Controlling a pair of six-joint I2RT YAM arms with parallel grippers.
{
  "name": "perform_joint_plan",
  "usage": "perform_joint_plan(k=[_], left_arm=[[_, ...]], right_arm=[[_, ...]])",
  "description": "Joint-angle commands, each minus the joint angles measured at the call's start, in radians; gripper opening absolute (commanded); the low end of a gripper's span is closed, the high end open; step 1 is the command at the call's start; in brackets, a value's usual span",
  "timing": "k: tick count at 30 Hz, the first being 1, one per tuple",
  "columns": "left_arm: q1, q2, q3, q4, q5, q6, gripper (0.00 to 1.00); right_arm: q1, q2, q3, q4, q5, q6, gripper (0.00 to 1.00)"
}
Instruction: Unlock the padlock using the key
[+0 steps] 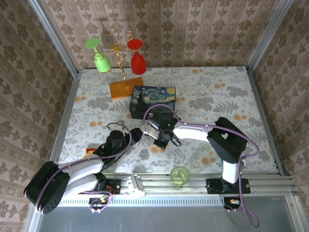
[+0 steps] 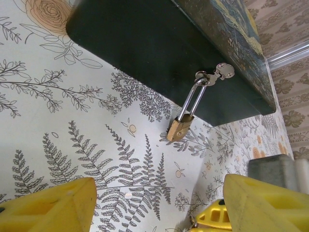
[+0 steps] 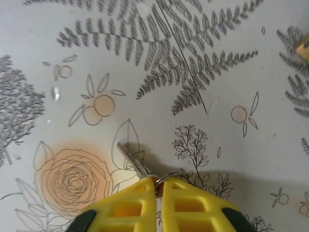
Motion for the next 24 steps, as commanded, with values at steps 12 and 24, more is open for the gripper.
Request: perform_joint_plan(k=[12,24], left_arm=[[-0.01,0.007,-0.008,0.032,0.006,-0.009,0.69],[-0.021,0.158,0.019,0.424,0.275,0.141,0.65]], right_arm=[[-0.104,-0.119,-0.211,0.244,-0.327,0.218,0.0],[-0.211,-0.236,-0.378,0.597,-0.545,0.5,0.0]])
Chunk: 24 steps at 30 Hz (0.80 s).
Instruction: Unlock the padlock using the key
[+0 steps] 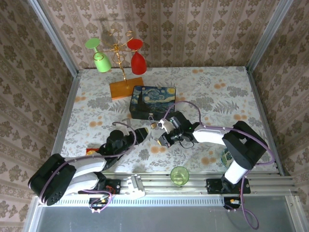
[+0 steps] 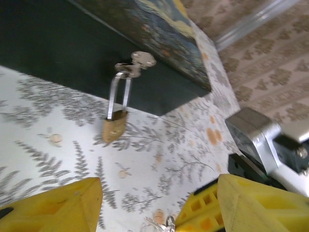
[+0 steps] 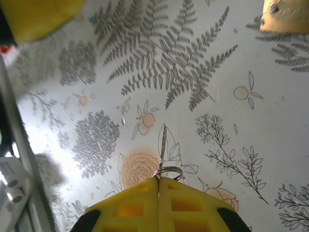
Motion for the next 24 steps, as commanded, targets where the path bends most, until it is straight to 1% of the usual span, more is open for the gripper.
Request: perform_joint_plan(k=[1,3,5,7,10,12,13,15,16,18,20,22,24], left_arm=[[0.003,0.056,0.023,0.152,0.11,0.042,0.65],[0.003,0.105,0.021,0.215,0.133,0.027,0.64],[0.002,0.152,0.012,0.323,0.16,-0.002,0.6],[0.002,0.177,0.013,0.393,0.166,-0.048,0.6],[-0.009,0.155,0.029,0.394,0.149,-0.086,0.59],[-0.023,0.096,0.049,0.309,0.126,-0.092,0.6],[-0.024,0.048,0.07,0.203,0.117,-0.103,0.61],[-0.028,-0.052,0.126,-0.106,0.074,-0.128,0.64],[-0.034,-0.105,0.153,-0.254,0.041,-0.14,0.66],[-0.042,-0.184,0.195,-0.434,0.029,-0.158,0.67],[-0.041,-0.231,0.217,-0.516,0.039,-0.221,0.67],[-0.044,-0.25,0.228,-0.53,0.053,-0.289,0.67],[-0.052,-0.252,0.245,-0.534,0.072,-0.33,0.67]], right_arm=[[-0.017,-0.039,-0.024,0.115,-0.075,0.092,0.0],[-0.033,-0.062,-0.063,0.182,-0.103,0.128,0.0],[-0.056,-0.094,-0.116,0.299,-0.159,0.188,0.0],[-0.071,-0.129,-0.162,0.39,-0.197,0.234,0.0],[-0.082,-0.18,-0.185,0.394,-0.212,0.232,0.0],[-0.087,-0.203,-0.195,0.387,-0.22,0.222,0.0],[-0.087,-0.221,-0.195,0.369,-0.212,0.213,0.0],[-0.086,-0.247,-0.198,0.336,-0.184,0.193,0.0],[-0.083,-0.293,-0.194,0.304,-0.155,0.173,0.0],[-0.069,-0.336,-0.185,0.237,-0.102,0.129,0.0],[-0.036,-0.377,-0.166,0.146,-0.016,0.062,0.0],[0.017,-0.411,-0.136,0.058,0.099,-0.015,0.0],[0.083,-0.431,-0.1,-0.027,0.242,-0.092,0.0]])
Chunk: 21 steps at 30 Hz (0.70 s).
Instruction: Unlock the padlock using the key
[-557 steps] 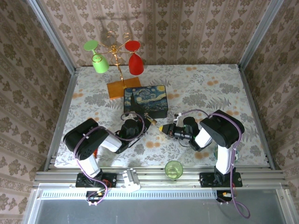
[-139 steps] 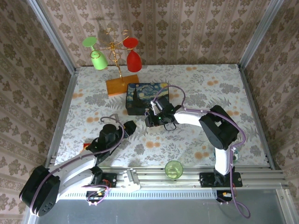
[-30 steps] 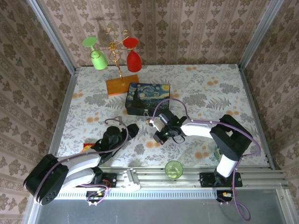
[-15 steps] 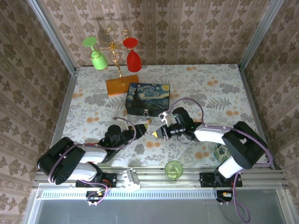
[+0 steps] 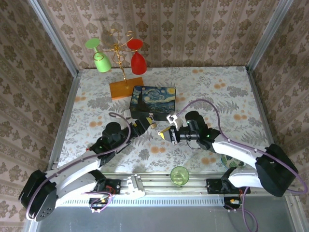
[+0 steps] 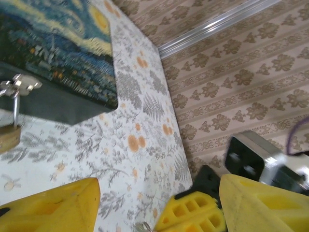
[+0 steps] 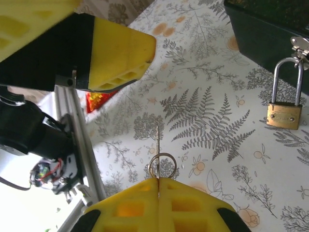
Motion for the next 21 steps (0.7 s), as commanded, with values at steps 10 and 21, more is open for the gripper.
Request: perform_joint_plan(k=[10,21], left_arm=[[-0.068,-0.052,0.055,-0.285,-0.055,-0.148,0.64],[-0.096,-0.011,0.021,-0.2,-0.077,-0.229,0.6]], right_arm=[[0.238,-0.033,0.094,-0.17,0.599,-0.241,0.0],[0.365,0.061,0.141,-0.133,0.802,-0.342,0.0]])
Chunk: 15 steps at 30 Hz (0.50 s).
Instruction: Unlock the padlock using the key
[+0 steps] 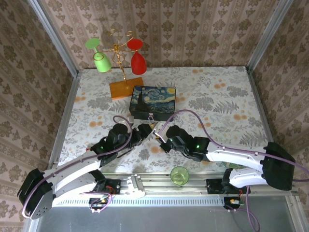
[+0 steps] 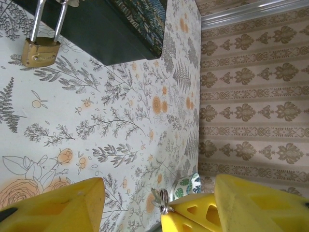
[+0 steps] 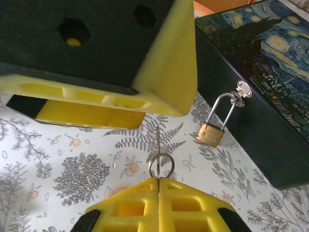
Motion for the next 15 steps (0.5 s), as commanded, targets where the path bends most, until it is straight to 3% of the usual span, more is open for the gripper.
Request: perform_joint_plan(k=[1,10,15], left_arm=[[-0.012,-0.011,-0.015,0.024,-0.042,-0.032,0.59],[-0.018,0.0,-0.043,0.053,-0.065,-0.066,0.55],[-0.02,0.015,-0.051,0.097,-0.074,-0.075,0.36]], right_arm=[[0.03,0.041,0.039,0.023,0.11,-0.059,0.0],[0.08,0.082,0.036,0.12,0.185,-0.11,0.0],[0.093,0.127,0.058,0.138,0.196,-0.142,0.0]])
